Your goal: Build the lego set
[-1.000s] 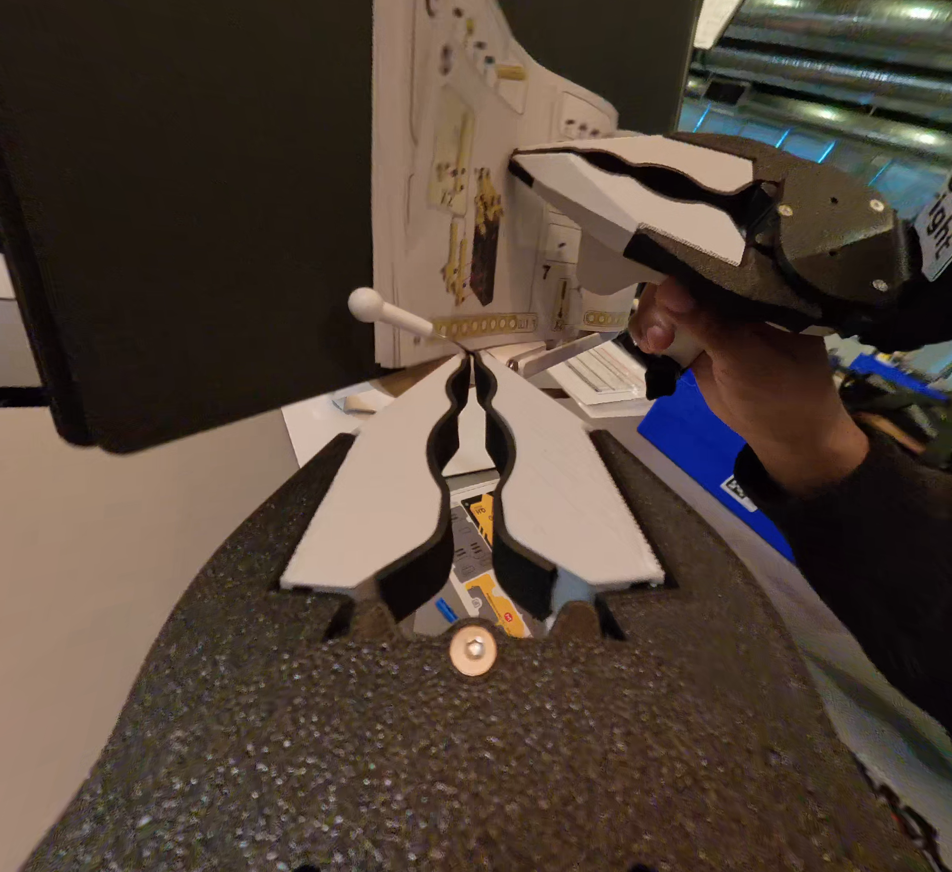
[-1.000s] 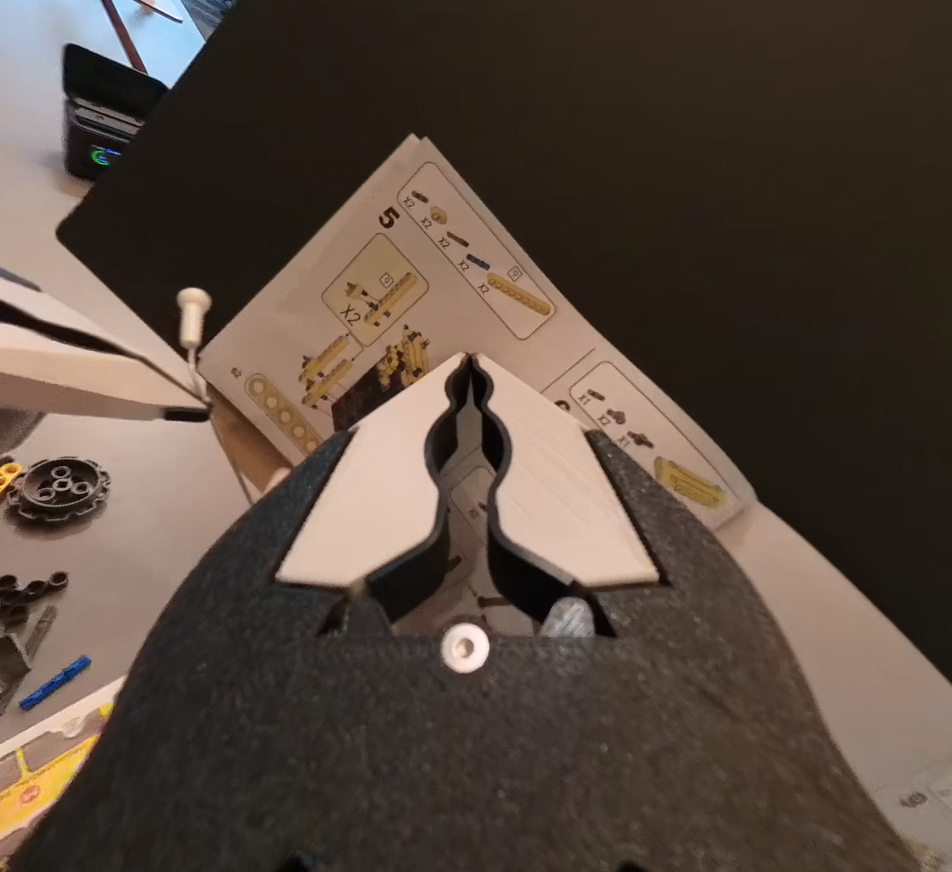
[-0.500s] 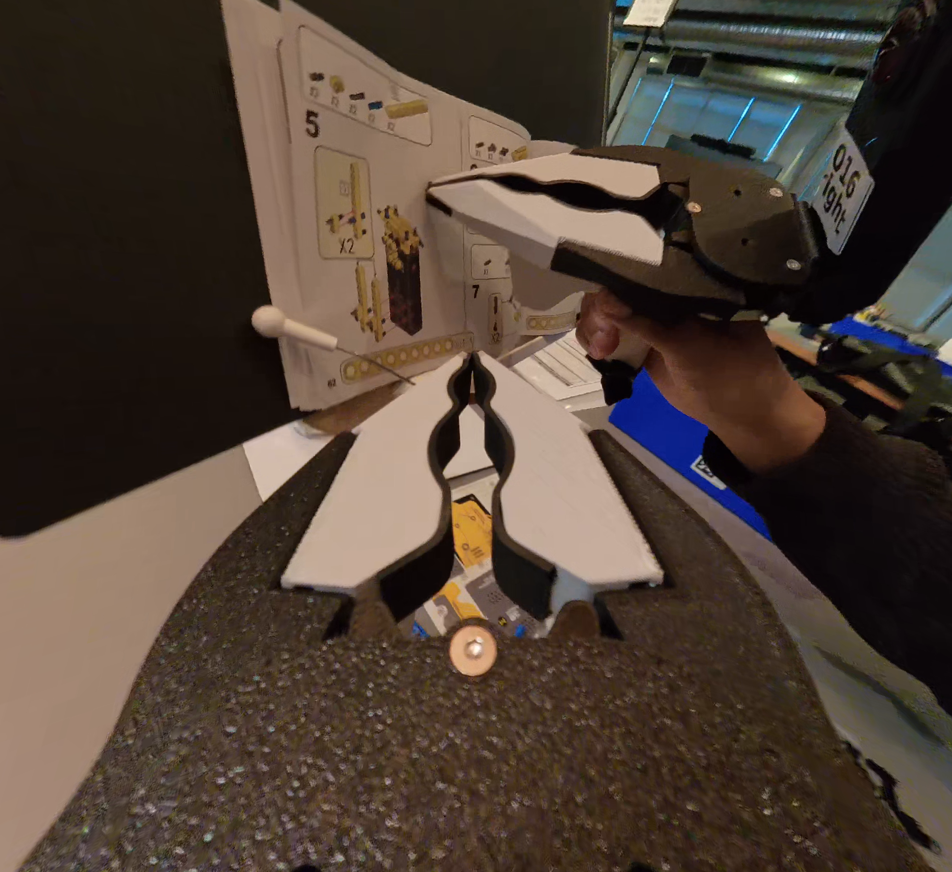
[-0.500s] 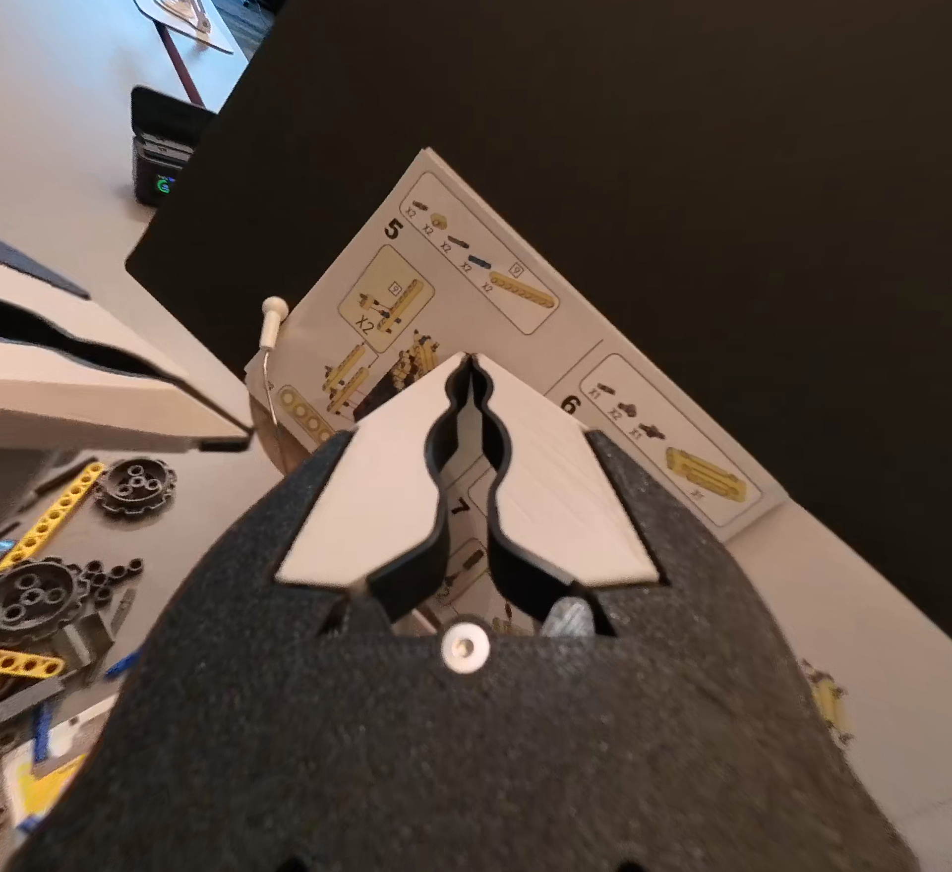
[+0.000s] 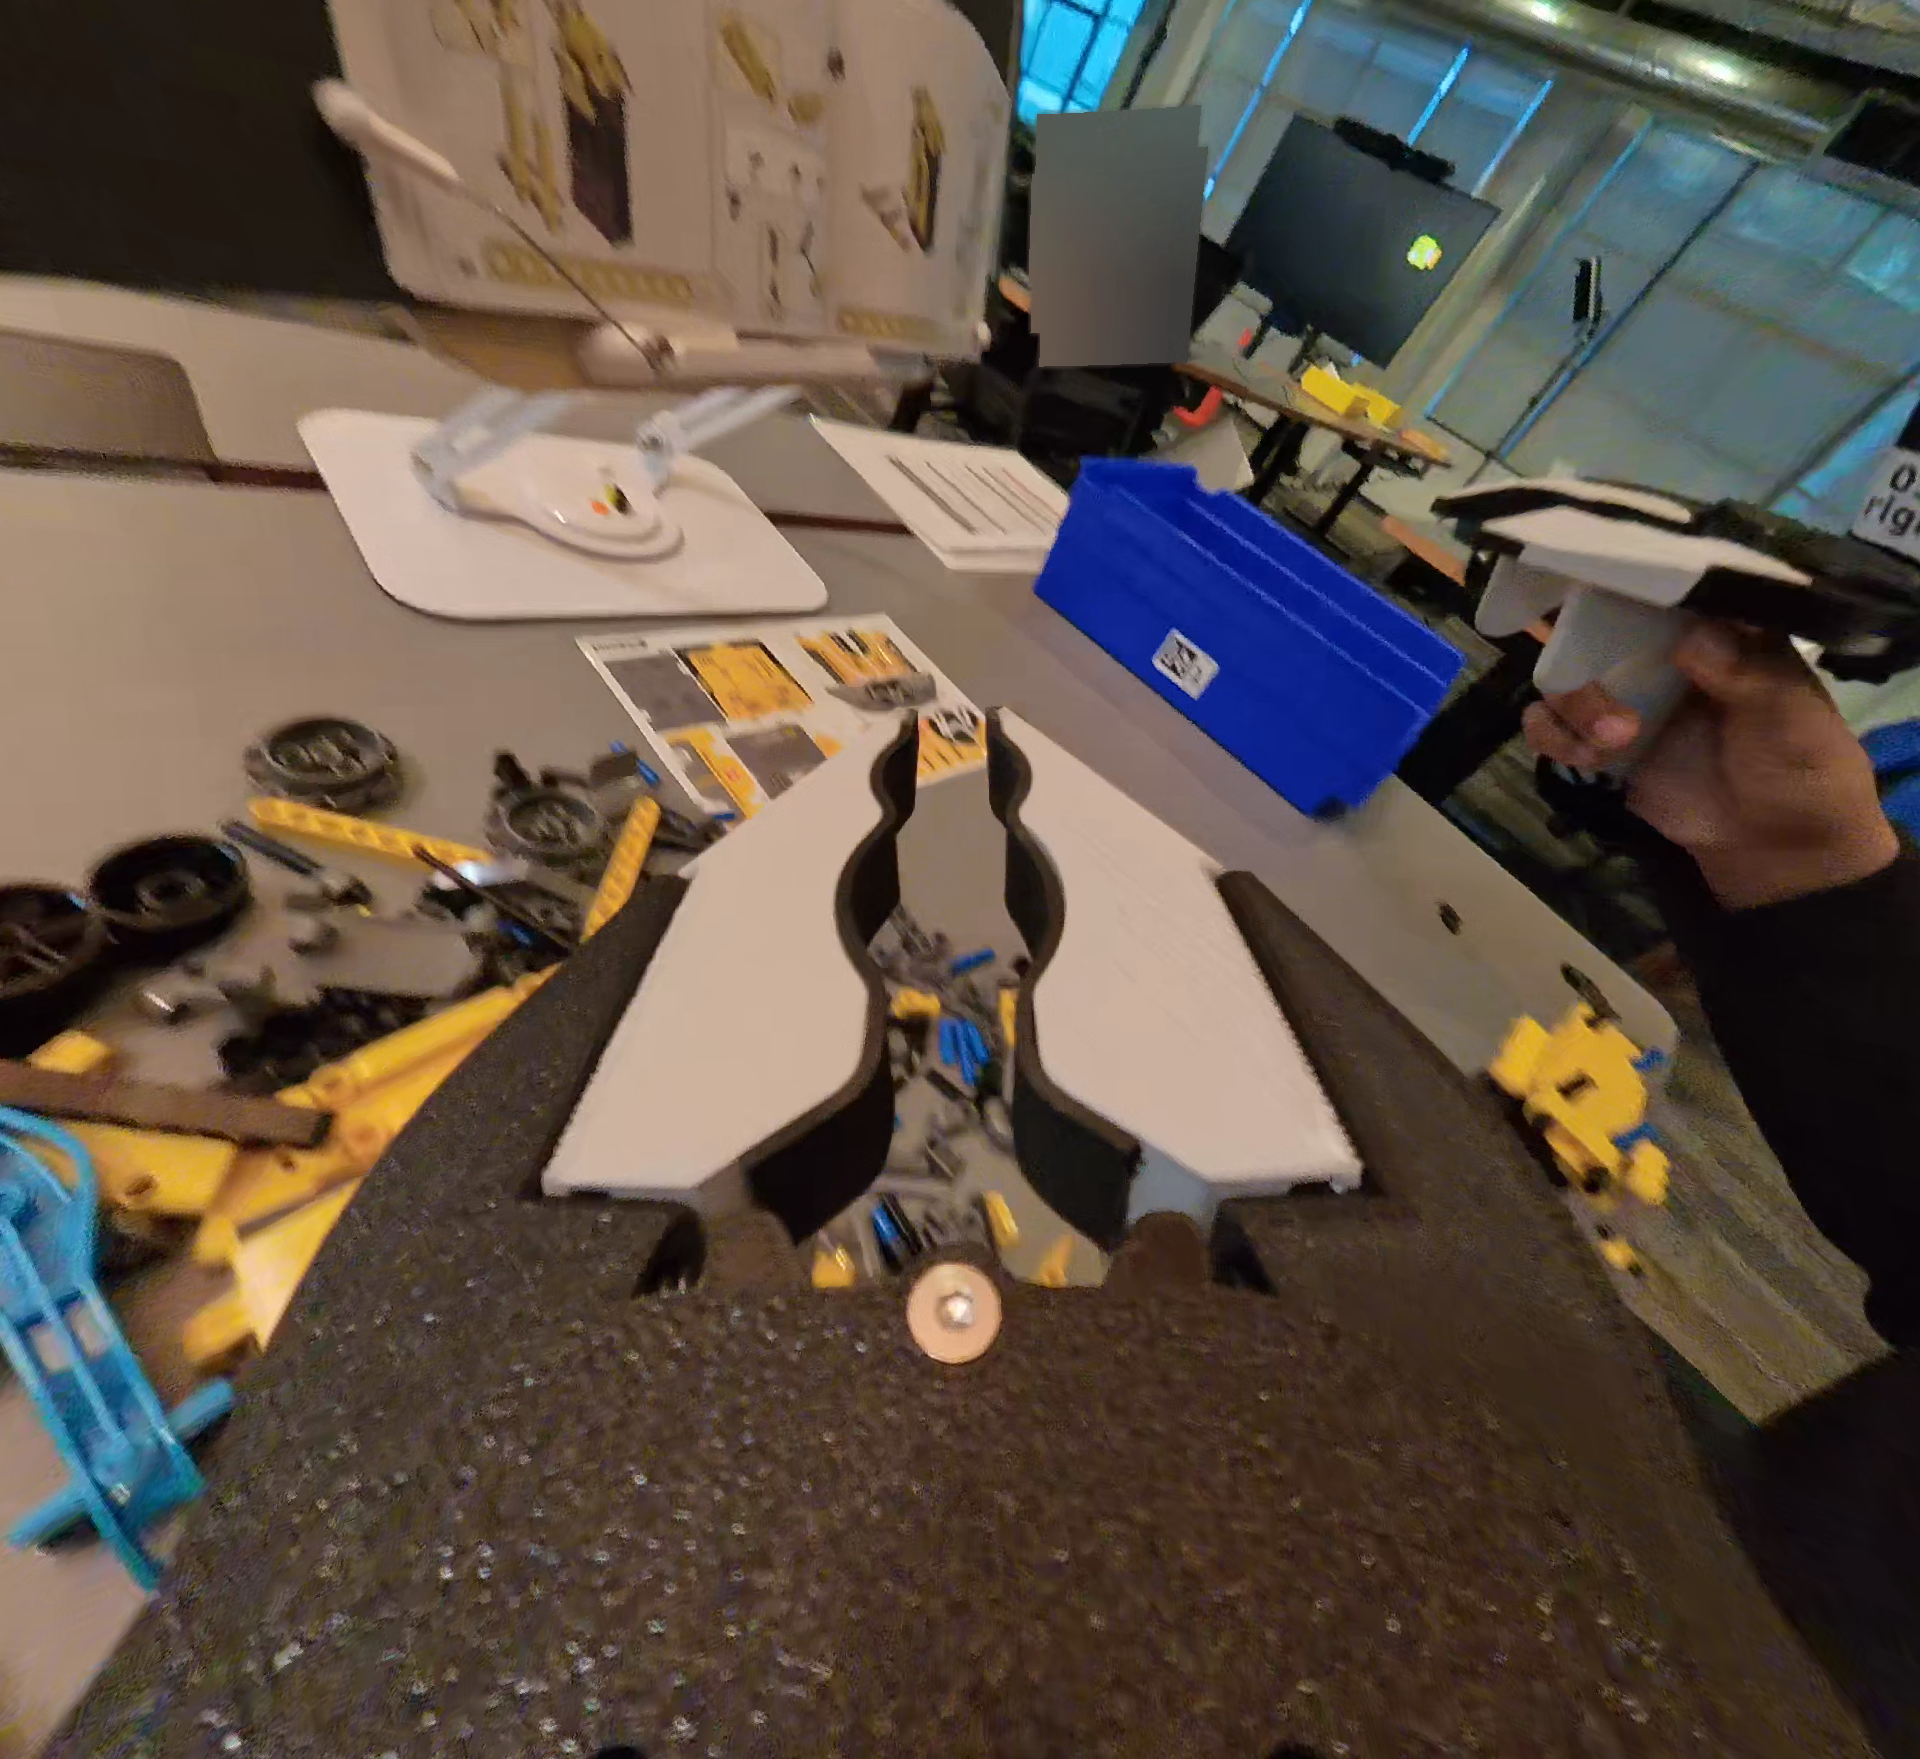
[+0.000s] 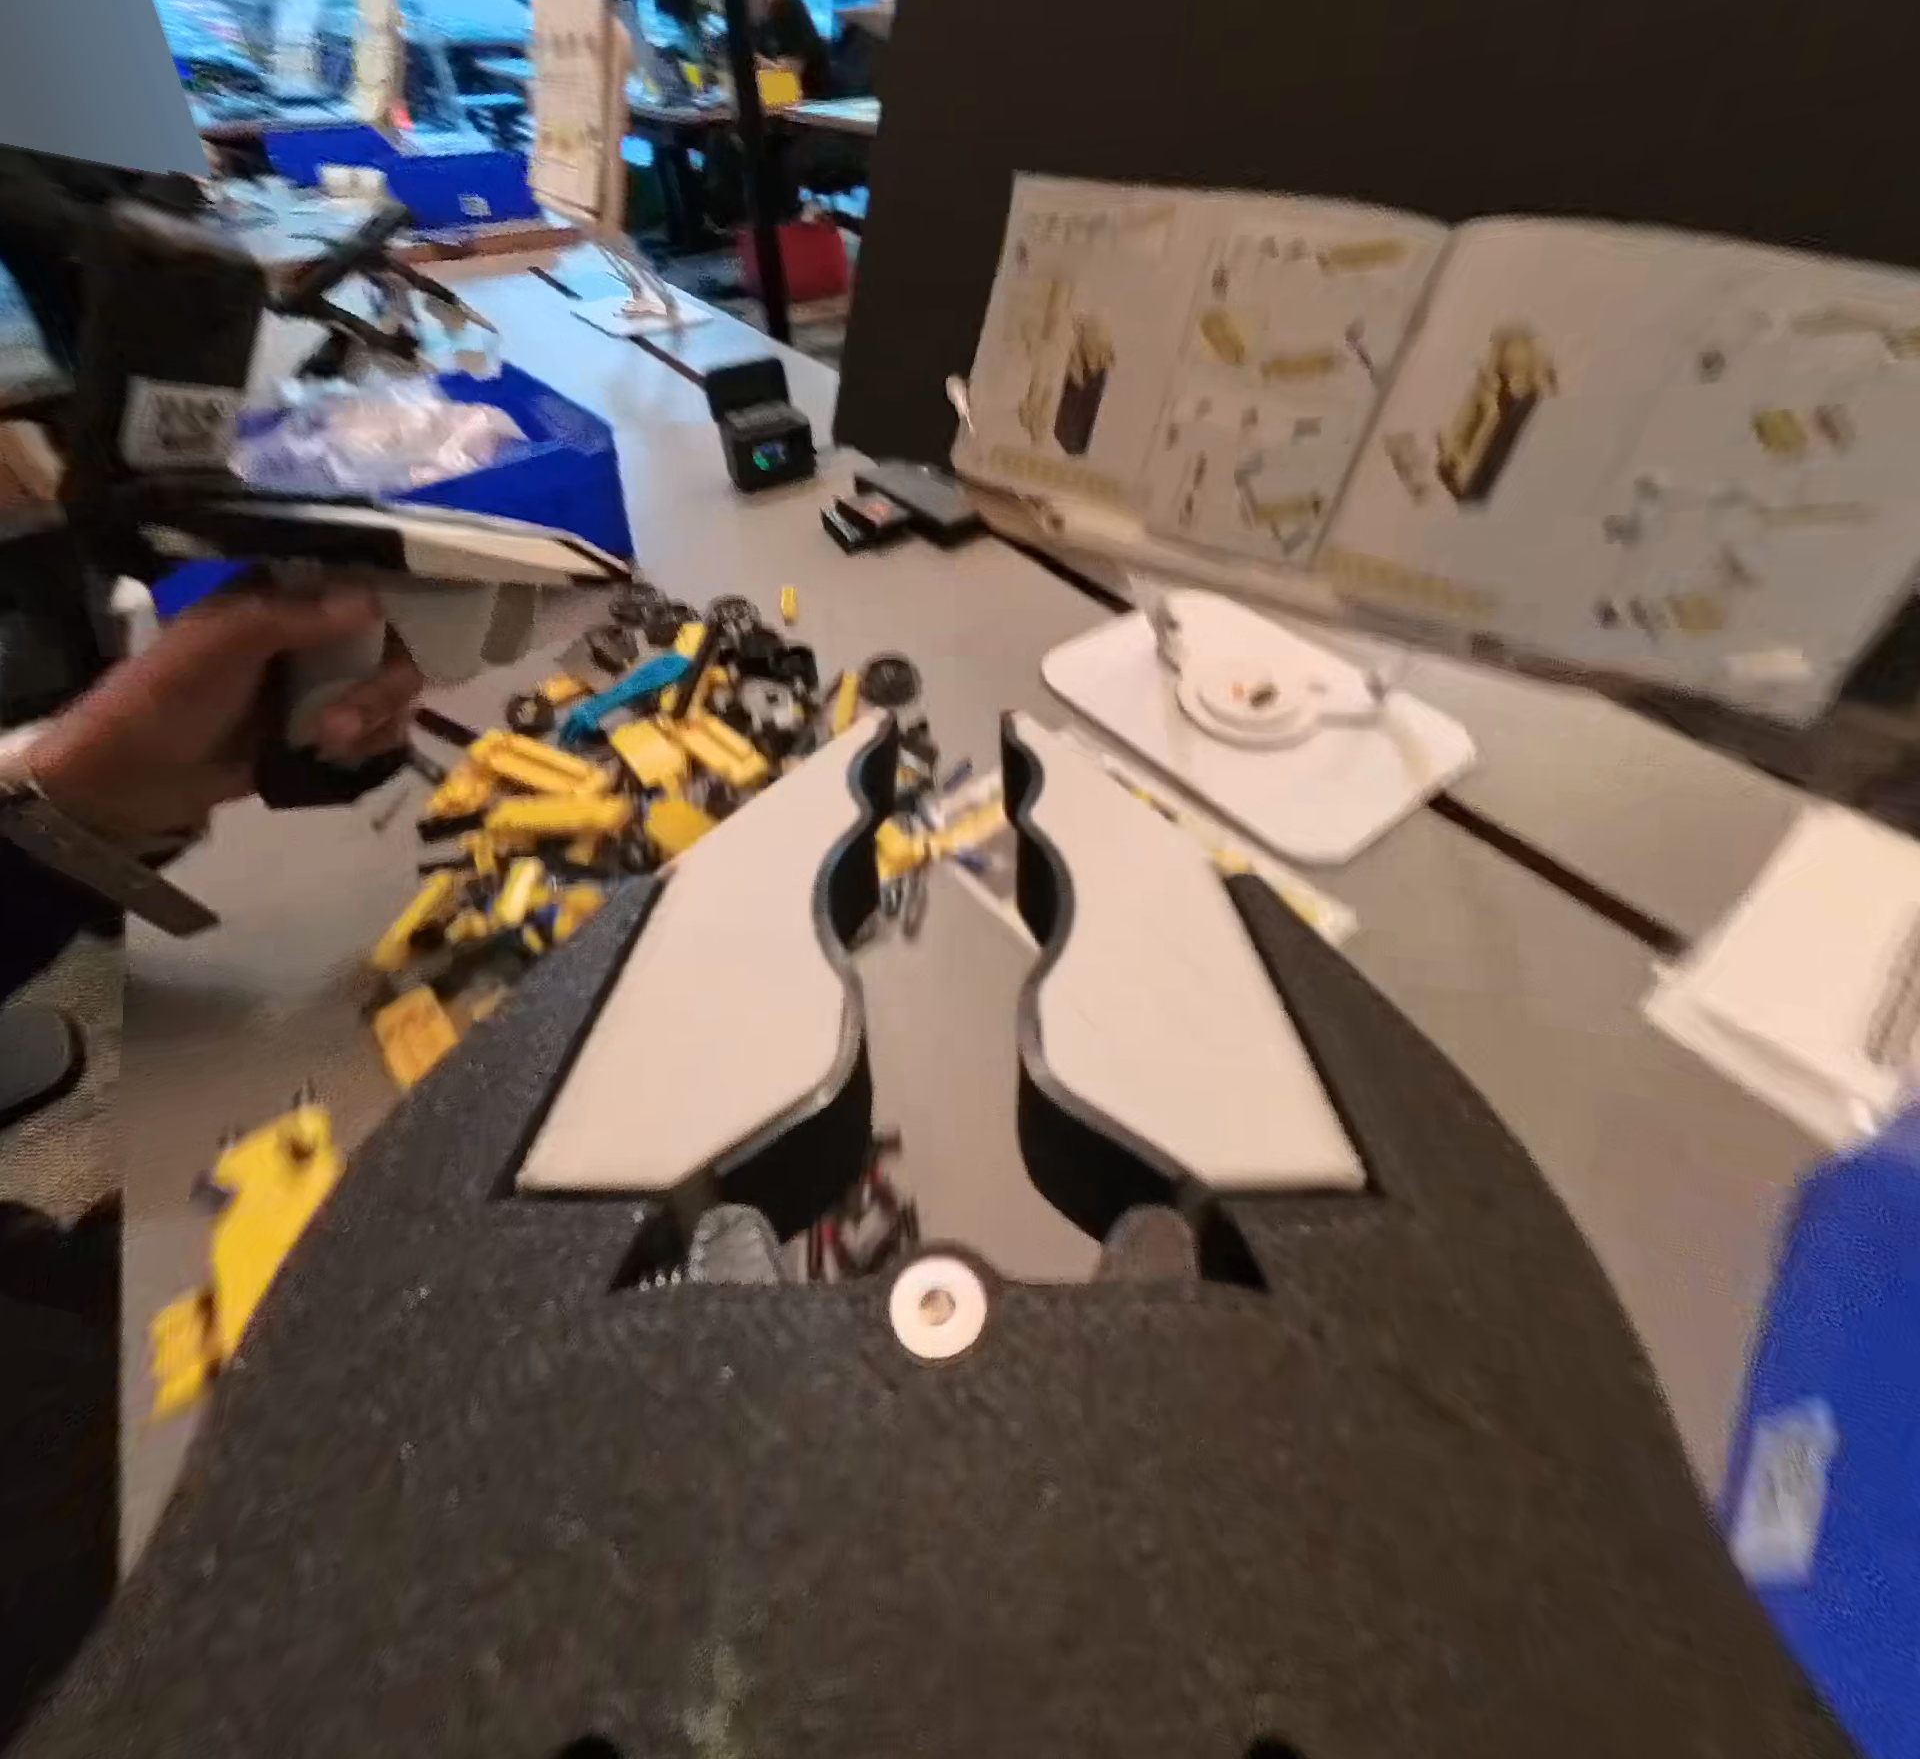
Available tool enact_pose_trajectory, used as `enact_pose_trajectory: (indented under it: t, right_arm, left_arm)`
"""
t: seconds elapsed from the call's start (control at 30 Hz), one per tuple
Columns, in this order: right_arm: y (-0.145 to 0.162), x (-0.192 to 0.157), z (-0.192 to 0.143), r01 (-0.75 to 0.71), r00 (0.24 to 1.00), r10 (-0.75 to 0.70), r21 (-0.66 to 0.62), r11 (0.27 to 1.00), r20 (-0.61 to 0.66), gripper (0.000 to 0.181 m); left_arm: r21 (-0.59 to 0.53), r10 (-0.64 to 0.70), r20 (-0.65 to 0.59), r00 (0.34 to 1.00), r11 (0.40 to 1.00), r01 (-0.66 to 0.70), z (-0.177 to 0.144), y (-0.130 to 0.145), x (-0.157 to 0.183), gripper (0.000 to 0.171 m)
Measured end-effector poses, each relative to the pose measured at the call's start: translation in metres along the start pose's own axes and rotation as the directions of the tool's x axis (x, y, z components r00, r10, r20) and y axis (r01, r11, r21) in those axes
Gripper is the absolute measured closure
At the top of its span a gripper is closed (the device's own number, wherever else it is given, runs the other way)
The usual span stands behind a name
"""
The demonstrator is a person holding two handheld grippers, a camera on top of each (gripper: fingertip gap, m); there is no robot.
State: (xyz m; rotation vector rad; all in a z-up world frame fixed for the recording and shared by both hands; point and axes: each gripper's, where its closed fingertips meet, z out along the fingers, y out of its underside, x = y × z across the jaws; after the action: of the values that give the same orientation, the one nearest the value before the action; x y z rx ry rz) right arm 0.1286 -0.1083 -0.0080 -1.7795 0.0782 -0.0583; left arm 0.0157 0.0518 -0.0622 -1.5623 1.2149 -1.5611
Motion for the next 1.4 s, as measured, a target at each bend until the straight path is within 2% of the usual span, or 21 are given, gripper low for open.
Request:
enact_pose_trajectory:
  t: [0.13,0.23,0.3,0.47,0.57,0.67,0.77,0.87,1.03,1.17,1.2,1.3,1.4]
  right_arm:
    - [0.072,-0.001,-0.059,0.015,0.976,-0.036,-0.097,0.995,-0.214,0.157]
    - [0.109,-0.008,-0.086,-0.031,0.958,-0.007,-0.127,0.991,-0.287,0.157]
    - [0.117,-0.019,-0.099,-0.058,0.959,0.025,-0.108,0.992,-0.284,0.155]
    - [0.106,-0.029,-0.128,-0.075,0.952,0.07,-0.005,0.997,-0.299,0.153]
    - [0.105,-0.037,-0.135,-0.103,0.963,0.102,0.011,0.995,-0.25,0.153]
    - [0.119,-0.055,-0.139,-0.075,0.989,0.064,-0.088,0.993,-0.131,0.142]
    - [0.153,-0.092,-0.151,0.036,0.994,-0.01,-0.241,0.97,0.108,0.131]
    - [0.196,-0.114,-0.173,0.114,0.972,-0.025,-0.373,0.921,0.235,0.124]
    - [0.236,-0.128,-0.188,0.122,0.958,0.021,-0.471,0.873,0.287,0.122]
    - [0.254,-0.131,-0.186,0.139,0.954,0.025,-0.515,0.846,0.299,0.122]
    - [0.251,-0.13,-0.184,0.152,0.955,0.004,-0.499,0.853,0.297,0.128]
    - [0.243,-0.125,-0.177,0.184,0.956,-0.047,-0.467,0.865,0.29,0.158]
    - [0.248,-0.114,-0.171,0.198,0.959,-0.06,-0.502,0.842,0.277,0.162]
  left_arm:
    - [-0.08,-0.037,-0.056,0.998,0.996,0.032,-0.009,0.035,0.029,0.155]
    - [-0.138,-0.015,-0.071,0.997,0.99,0.005,-0.017,0.062,0.051,0.152]
    - [-0.187,0.04,-0.061,0.997,0.981,-0.051,-0.024,0.082,0.063,0.151]
    - [-0.256,0.182,-0.025,0.983,0.949,-0.182,-0.044,0.122,0.079,0.149]
    - [-0.258,0.177,-0.021,0.984,0.95,-0.177,-0.053,0.135,0.083,0.149]
    - [-0.27,0.14,-0.028,0.99,0.952,-0.143,-0.061,0.149,0.086,0.149]
    - [-0.275,0.131,-0.024,0.991,0.952,-0.132,-0.069,0.162,0.085,0.149]
    - [-0.25,0.118,-0.014,0.993,0.961,-0.118,-0.074,0.168,0.083,0.149]
    - [-0.212,0.057,-0.041,0.997,0.975,-0.065,-0.072,0.166,0.088,0.148]
    - [-0.24,0.097,-0.063,0.993,0.965,-0.109,-0.064,0.167,0.093,0.148]
    - [-0.241,0.114,-0.063,0.992,0.962,-0.126,-0.062,0.166,0.094,0.148]
    - [-0.231,0.131,-0.073,0.989,0.962,-0.145,-0.054,0.159,0.096,0.148]
    - [-0.212,0.113,-0.092,0.989,0.969,-0.13,-0.047,0.151,0.098,0.148]
